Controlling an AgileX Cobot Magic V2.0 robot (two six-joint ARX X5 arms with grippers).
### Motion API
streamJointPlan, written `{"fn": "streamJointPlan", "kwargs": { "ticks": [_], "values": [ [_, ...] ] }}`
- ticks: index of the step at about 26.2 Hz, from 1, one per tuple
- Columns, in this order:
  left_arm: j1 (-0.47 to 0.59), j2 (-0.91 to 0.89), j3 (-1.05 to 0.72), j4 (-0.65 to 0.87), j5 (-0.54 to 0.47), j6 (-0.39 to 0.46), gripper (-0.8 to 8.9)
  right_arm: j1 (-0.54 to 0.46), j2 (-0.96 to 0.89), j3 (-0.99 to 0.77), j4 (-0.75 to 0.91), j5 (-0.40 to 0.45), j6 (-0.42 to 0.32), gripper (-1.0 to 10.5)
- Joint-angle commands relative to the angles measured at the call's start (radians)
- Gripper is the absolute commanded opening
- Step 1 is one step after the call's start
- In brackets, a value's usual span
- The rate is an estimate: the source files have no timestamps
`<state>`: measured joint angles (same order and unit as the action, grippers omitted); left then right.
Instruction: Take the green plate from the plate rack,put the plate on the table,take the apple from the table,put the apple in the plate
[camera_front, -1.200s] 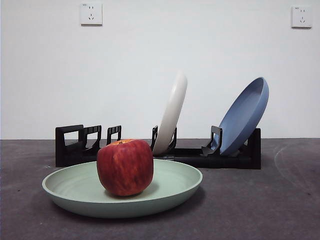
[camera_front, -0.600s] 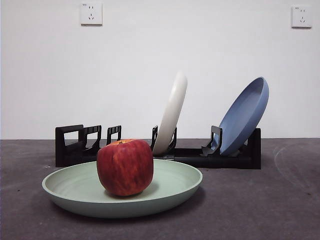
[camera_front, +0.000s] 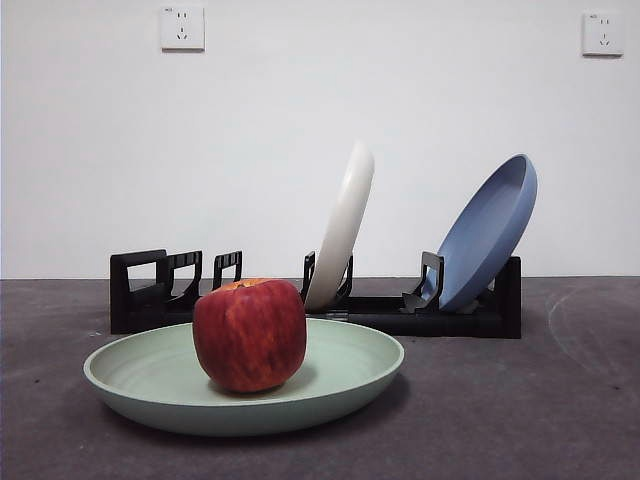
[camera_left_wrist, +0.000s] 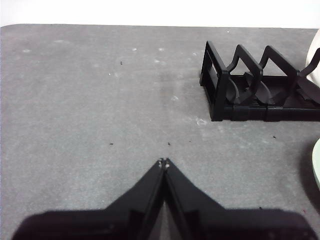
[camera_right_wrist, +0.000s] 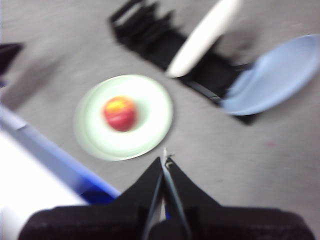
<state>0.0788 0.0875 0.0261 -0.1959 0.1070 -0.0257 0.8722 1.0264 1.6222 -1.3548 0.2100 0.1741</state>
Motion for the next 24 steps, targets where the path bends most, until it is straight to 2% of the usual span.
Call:
{"fn": "streamJointPlan", "kwargs": {
  "ticks": [1, 2, 3, 6, 8, 10, 12, 16, 22, 24],
  "values": [
    [0.003, 0.001, -0.008, 0.009, -0.002, 0.009, -0.03, -0.058, -0.004, -0.01, 0.06, 0.151, -0.061, -0.2],
    [0.003, 0.0, -0.008, 0.009, -0.002, 0.009, -0.03, -0.116, -0.013, -0.025, 0.144, 0.23, -0.083, -0.2],
    [0.003, 0.001, -0.008, 0.009, -0.002, 0.009, -0.04, -0.182, -0.027, -0.046, 0.227, 0.247, -0.095, -0.2],
    [0.003, 0.002, -0.008, 0.009, -0.002, 0.009, -0.03, -0.416, -0.081, -0.185, 0.504, 0.225, -0.097, -0.2],
    [0.003, 0.002, -0.008, 0.01, -0.002, 0.009, -0.03, -0.575, -0.13, -0.335, 0.674, 0.148, -0.125, -0.2],
    [0.003, 0.002, -0.008, 0.009, -0.002, 0.009, -0.04, -0.718, -0.201, -0.518, 0.811, 0.003, -0.199, -0.2],
    [0.003, 0.002, -0.008, 0.009, -0.002, 0.009, -0.03, -0.806, -0.261, -0.664, 0.908, -0.103, -0.248, -0.2],
    [0.003, 0.002, -0.008, 0.009, -0.002, 0.009, -0.04, -0.925, -0.373, -0.959, 1.111, -0.194, -0.265, -0.2],
    [0.003, 0.002, -0.008, 0.009, -0.002, 0.009, -0.03, -0.994, -0.622, -1.433, 1.495, -0.202, -0.264, -0.2],
    [0.003, 0.002, -0.008, 0.009, -0.002, 0.009, -0.03, -0.999, -0.715, -1.546, 1.561, -0.195, -0.265, -0.2]
  ]
}}
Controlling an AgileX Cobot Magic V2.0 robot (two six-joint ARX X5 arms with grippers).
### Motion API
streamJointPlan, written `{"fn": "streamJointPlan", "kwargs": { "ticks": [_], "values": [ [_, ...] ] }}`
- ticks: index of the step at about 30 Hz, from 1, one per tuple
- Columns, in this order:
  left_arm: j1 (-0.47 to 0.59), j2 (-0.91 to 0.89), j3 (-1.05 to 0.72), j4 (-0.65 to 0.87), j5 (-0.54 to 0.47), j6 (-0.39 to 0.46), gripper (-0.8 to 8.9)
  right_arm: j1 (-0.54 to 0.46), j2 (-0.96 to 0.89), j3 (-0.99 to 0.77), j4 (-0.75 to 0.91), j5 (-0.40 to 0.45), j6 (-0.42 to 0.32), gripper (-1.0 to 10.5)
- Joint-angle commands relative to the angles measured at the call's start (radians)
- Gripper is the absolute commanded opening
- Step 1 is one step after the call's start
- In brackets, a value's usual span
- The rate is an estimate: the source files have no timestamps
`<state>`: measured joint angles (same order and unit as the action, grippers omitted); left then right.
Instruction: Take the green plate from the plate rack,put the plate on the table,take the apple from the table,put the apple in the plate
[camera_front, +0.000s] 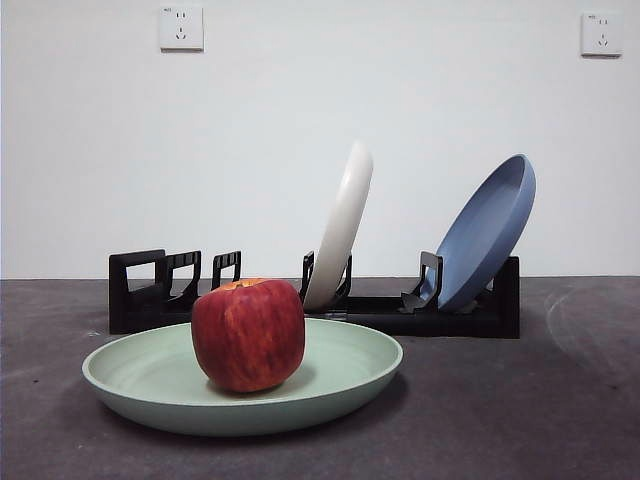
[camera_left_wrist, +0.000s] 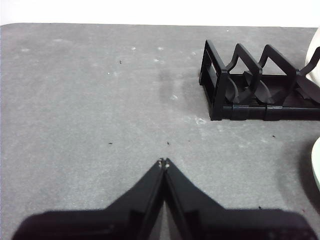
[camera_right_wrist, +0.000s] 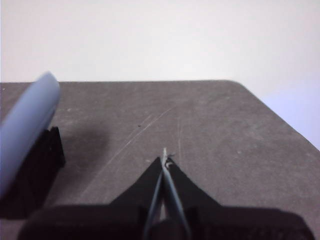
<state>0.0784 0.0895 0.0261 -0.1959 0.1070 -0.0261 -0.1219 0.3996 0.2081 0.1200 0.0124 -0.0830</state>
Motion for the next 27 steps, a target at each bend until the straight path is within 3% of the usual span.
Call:
{"fn": "streamJointPlan", "kwargs": {
  "ticks": [1, 13, 27],
  "values": [
    [0.003, 0.0, -0.008, 0.009, -0.002, 0.009, -0.03, -0.005, -0.132, -0.18, 0.103, 0.007, -0.008, -0.2],
    [0.003, 0.005, -0.007, 0.009, -0.002, 0.009, -0.03, -0.003, -0.307, -0.193, -0.303, 0.006, -0.008, -0.2],
    [0.003, 0.021, -0.007, 0.008, -0.002, 0.009, -0.03, 0.005, -0.392, -0.193, -0.31, 0.007, 0.054, -0.2]
  ]
}}
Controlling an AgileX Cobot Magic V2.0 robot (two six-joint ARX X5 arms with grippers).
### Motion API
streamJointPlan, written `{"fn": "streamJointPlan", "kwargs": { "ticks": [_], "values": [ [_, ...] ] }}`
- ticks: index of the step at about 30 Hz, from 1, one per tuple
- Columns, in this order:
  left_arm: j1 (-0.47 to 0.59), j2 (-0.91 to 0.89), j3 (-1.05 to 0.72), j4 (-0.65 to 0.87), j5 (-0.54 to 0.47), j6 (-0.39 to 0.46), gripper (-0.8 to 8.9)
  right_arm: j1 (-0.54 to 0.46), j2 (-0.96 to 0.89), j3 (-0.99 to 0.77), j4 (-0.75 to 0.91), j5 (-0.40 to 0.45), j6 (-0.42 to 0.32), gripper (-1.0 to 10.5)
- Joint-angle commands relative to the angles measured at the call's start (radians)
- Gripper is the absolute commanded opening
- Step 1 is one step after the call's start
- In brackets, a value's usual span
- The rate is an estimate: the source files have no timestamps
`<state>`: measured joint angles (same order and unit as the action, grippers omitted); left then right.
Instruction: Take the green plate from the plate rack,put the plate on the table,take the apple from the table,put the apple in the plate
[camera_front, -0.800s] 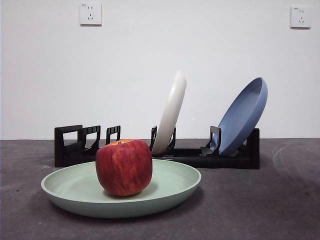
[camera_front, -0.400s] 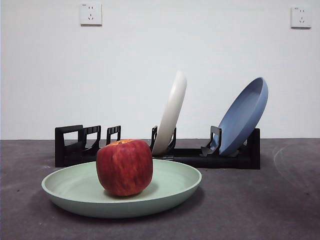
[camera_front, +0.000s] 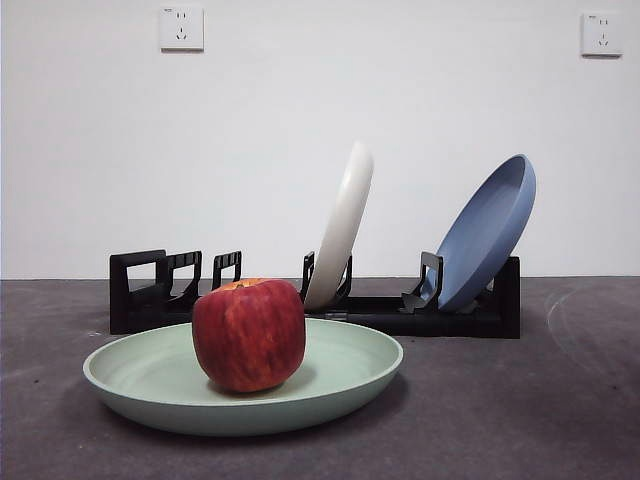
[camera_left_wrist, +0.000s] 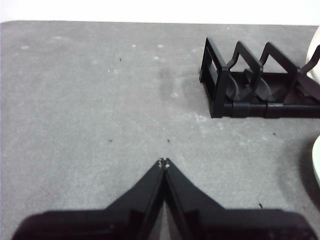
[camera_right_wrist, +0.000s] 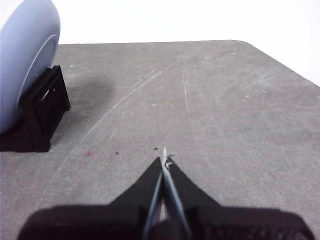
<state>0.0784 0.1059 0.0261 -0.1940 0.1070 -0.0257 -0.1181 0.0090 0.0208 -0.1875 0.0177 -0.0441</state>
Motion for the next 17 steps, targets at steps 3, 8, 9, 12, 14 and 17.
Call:
{"fn": "streamJointPlan", "kwargs": {
  "ticks": [3, 8, 9, 12, 14, 17],
  "values": [
    [0.003, 0.009, -0.007, 0.006, -0.002, 0.009, -0.03, 0.001, 0.002, -0.006, 0.001, -0.001, 0.052, -0.2],
    [0.003, 0.019, -0.007, 0.006, -0.002, 0.009, -0.03, 0.001, 0.002, -0.006, 0.001, 0.001, 0.051, -0.2],
    [0.003, 0.021, -0.007, 0.006, -0.002, 0.009, -0.03, 0.001, 0.002, -0.006, 0.001, 0.001, 0.051, -0.2],
    [0.003, 0.029, -0.007, 0.006, -0.002, 0.009, -0.04, 0.001, 0.002, -0.006, 0.001, 0.001, 0.051, -0.2],
    [0.003, 0.033, -0.007, 0.006, -0.002, 0.009, -0.03, 0.001, 0.002, -0.006, 0.001, 0.001, 0.051, -0.2],
    [0.003, 0.038, -0.007, 0.006, -0.002, 0.009, -0.04, 0.001, 0.002, -0.006, 0.001, 0.001, 0.051, -0.2]
  ]
}}
